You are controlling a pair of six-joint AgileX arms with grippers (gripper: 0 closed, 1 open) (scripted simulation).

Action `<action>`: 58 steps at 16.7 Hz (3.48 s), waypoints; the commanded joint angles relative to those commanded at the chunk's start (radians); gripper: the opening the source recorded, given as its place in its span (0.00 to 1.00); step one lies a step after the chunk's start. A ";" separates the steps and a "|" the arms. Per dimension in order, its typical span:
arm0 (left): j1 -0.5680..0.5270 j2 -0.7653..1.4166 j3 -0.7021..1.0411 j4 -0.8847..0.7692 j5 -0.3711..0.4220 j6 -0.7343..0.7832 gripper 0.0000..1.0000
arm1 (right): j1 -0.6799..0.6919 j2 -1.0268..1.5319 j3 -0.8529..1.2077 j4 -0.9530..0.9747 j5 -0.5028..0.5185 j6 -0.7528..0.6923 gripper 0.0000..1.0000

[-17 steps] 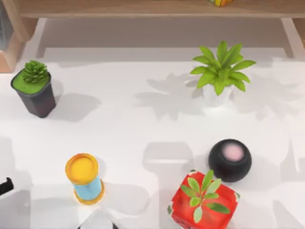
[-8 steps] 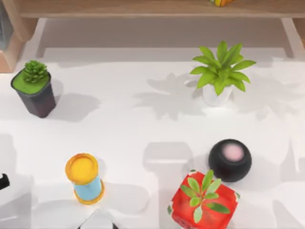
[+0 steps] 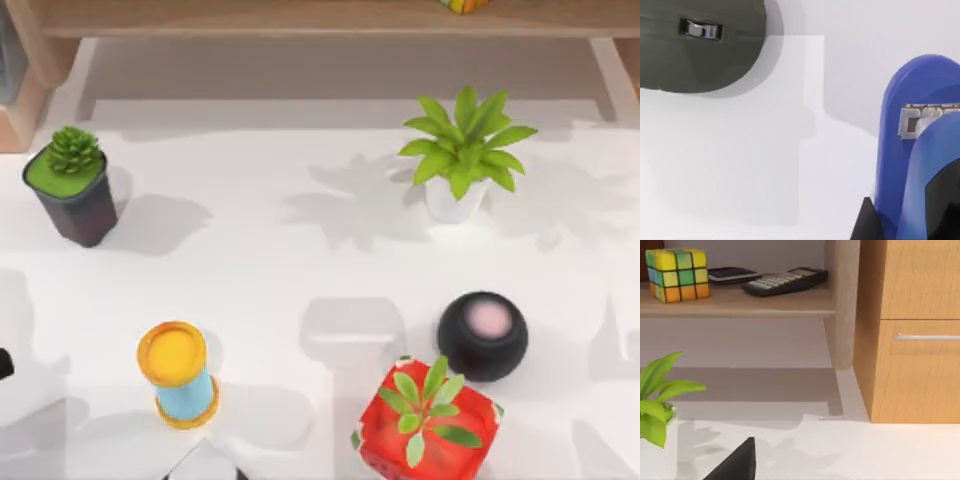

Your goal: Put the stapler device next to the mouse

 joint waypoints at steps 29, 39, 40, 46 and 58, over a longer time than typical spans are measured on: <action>0.173 0.660 0.765 -0.140 -0.011 0.663 0.00 | 0.000 0.000 0.000 0.000 0.000 0.000 1.00; 0.171 0.667 0.733 -0.132 -0.020 0.668 0.00 | 0.000 0.000 0.000 0.000 0.000 0.000 1.00; 0.169 0.666 0.733 -0.113 -0.017 0.669 0.00 | 0.000 0.000 0.000 0.000 0.000 0.000 1.00; 0.159 0.688 0.711 -0.011 0.014 0.676 0.00 | 0.000 0.000 0.000 0.000 0.000 0.000 1.00; 0.158 0.691 0.708 -0.009 0.015 0.676 0.53 | 0.000 0.000 0.000 0.000 0.000 0.000 1.00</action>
